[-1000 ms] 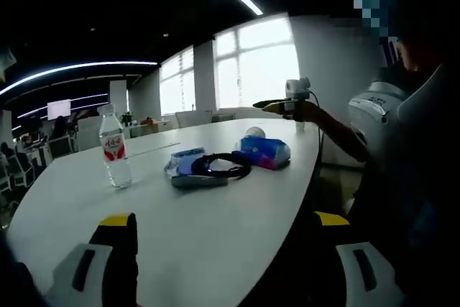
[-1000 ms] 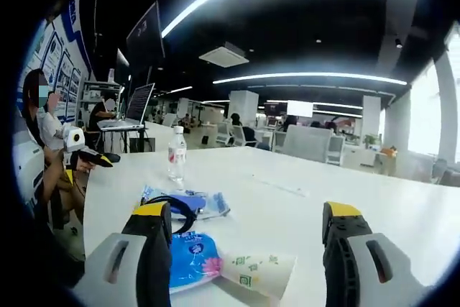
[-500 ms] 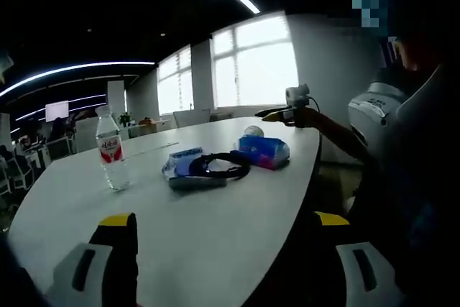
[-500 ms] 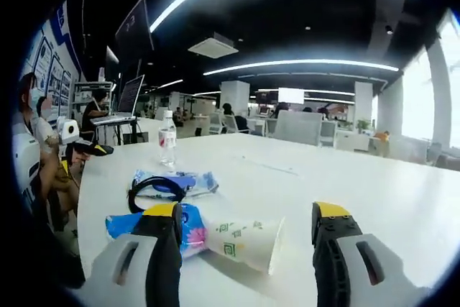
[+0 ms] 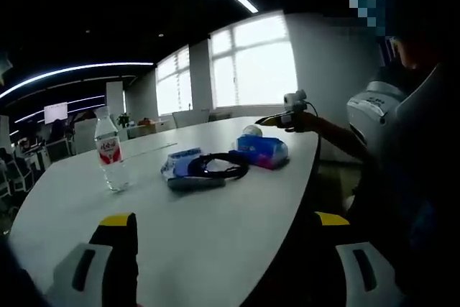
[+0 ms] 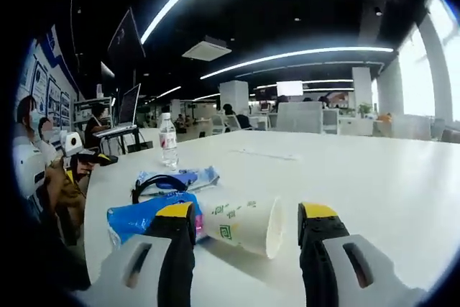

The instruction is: Arrange the tabletop items into an orderly group along one side of the table until the central work area is clear of visible clutter.

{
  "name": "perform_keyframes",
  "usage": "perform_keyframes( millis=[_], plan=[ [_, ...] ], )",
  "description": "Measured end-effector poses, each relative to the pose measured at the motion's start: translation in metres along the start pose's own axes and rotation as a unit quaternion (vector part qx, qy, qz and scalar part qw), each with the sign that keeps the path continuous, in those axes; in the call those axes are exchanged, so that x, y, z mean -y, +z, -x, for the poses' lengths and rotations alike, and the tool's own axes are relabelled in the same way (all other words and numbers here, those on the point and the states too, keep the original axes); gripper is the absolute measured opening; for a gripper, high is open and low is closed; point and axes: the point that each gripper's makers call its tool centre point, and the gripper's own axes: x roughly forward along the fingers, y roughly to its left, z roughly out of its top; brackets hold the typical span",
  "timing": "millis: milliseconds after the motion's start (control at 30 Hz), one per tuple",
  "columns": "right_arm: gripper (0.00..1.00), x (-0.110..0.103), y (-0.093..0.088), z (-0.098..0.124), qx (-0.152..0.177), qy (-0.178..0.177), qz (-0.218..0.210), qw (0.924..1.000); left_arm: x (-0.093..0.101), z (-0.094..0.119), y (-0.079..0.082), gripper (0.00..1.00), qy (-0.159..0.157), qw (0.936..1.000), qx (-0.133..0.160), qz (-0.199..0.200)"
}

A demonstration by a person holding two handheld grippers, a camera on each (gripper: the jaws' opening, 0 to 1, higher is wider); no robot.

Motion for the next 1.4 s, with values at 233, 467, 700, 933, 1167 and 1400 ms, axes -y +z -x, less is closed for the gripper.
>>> perform_keyframes(
  millis=[233, 467, 700, 933, 1167, 1400],
  plan=[
    [0.41, -0.005, -0.004, -0.001, 0.004, 0.027, -0.020, 0.9994, 0.002, 0.001, 0.001, 1.00, -0.001, 1.0000, 0.001, -0.005],
    [0.34, -0.005, -0.010, -0.005, -0.004, 0.036, -0.033, 0.9988, 0.003, 0.001, -0.001, 1.00, -0.002, 1.0000, -0.002, -0.005],
    [0.24, -0.005, -0.011, -0.005, -0.001, 0.042, -0.034, 0.9986, 0.004, 0.001, -0.002, 1.00, -0.001, 1.0000, -0.004, -0.005],
    [0.07, -0.002, -0.005, 0.000, 0.014, 0.035, -0.024, 0.9990, 0.007, -0.003, -0.003, 1.00, -0.007, 0.9999, -0.006, -0.004],
    [0.00, -0.003, 0.003, 0.006, 0.028, 0.031, -0.016, 0.9990, 0.008, -0.004, -0.002, 1.00, -0.011, 0.9999, -0.005, -0.007],
    [0.00, -0.004, 0.013, 0.011, 0.034, 0.025, 0.001, 0.9991, 0.009, -0.005, -0.002, 0.99, -0.013, 0.9999, -0.006, -0.008]
  ],
)
